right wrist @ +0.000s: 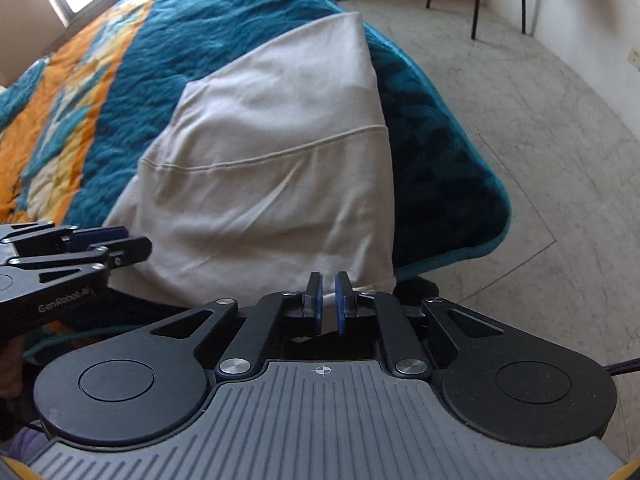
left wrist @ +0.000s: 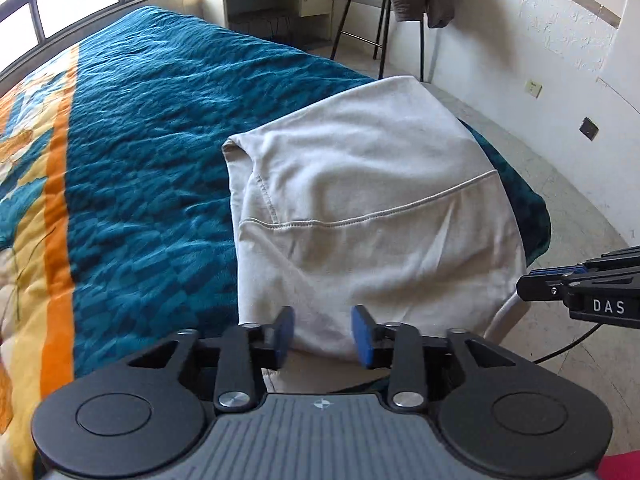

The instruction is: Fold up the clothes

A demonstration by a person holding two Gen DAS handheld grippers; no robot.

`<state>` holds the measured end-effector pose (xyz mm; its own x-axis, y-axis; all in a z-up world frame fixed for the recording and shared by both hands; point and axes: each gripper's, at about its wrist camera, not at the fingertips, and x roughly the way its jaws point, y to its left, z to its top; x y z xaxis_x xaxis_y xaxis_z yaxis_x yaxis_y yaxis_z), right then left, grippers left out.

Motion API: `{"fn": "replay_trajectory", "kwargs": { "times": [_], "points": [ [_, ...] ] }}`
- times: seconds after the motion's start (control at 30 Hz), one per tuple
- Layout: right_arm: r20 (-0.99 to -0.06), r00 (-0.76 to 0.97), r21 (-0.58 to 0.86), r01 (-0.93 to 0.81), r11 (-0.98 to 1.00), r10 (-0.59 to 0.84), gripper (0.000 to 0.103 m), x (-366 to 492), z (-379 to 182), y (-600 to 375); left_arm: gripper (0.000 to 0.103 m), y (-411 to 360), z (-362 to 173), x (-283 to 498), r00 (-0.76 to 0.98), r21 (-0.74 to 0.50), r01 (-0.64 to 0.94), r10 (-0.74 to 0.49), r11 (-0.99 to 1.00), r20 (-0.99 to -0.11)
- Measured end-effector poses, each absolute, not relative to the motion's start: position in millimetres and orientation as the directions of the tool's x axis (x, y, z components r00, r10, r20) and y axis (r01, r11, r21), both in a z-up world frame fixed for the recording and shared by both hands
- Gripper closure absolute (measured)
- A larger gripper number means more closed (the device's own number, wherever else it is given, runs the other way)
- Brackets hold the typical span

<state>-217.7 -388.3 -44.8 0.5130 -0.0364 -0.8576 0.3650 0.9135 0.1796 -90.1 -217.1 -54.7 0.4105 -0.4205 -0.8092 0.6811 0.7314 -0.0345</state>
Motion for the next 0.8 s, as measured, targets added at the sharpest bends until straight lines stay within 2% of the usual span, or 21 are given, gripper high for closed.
{"fn": "replay_trajectory", "kwargs": {
  "times": [0.03,0.07,0.1,0.23,0.37,0.6,0.8],
  "points": [
    [-0.861,0.508,0.191,0.366,0.911,-0.024,0.066,-222.5,-35.9,-385.3,0.05,-215.6,-44.5,-95.0,0.421,-0.036,0.673,-0.423,0.738,-0.802],
    [-0.85,0.527,0.192,0.345,0.919,-0.02,0.043,-224.6,-22.8,-378.4,0.036,-214.1,-34.4,-99.8,0.432,-0.038,0.666,-0.426,0.745,-0.795],
    [-0.838,0.546,0.194,0.323,0.926,-0.015,0.033,-226.6,-9.8,-371.5,0.03,-212.6,-26.3,-103.3,0.44,-0.04,0.657,-0.426,0.753,-0.791],
    [-0.83,0.555,0.117,0.277,0.954,-0.06,0.026,-234.0,32.3,-347.0,0.023,-206.9,0.9,-113.8,0.459,-0.057,0.624,-0.424,0.78,-0.781],
    [-0.837,0.541,0.1,0.296,0.95,-0.081,0.025,-246.3,61.2,-340.2,0.017,-200.7,18.9,-126.9,0.484,-0.071,0.608,-0.44,0.791,-0.757],
    [-0.819,0.561,0.072,0.314,0.947,-0.124,0.025,-265.8,83.6,-331.1,0.016,-192.3,34.2,-144.5,0.535,-0.084,0.577,-0.454,0.812,-0.713],
    [-0.801,0.578,0.044,0.317,0.947,-0.156,0.025,-264.9,84.3,-327.7,0.016,-194.8,33.2,-143.8,0.553,-0.064,0.561,-0.431,0.826,-0.713]
  ]
}}
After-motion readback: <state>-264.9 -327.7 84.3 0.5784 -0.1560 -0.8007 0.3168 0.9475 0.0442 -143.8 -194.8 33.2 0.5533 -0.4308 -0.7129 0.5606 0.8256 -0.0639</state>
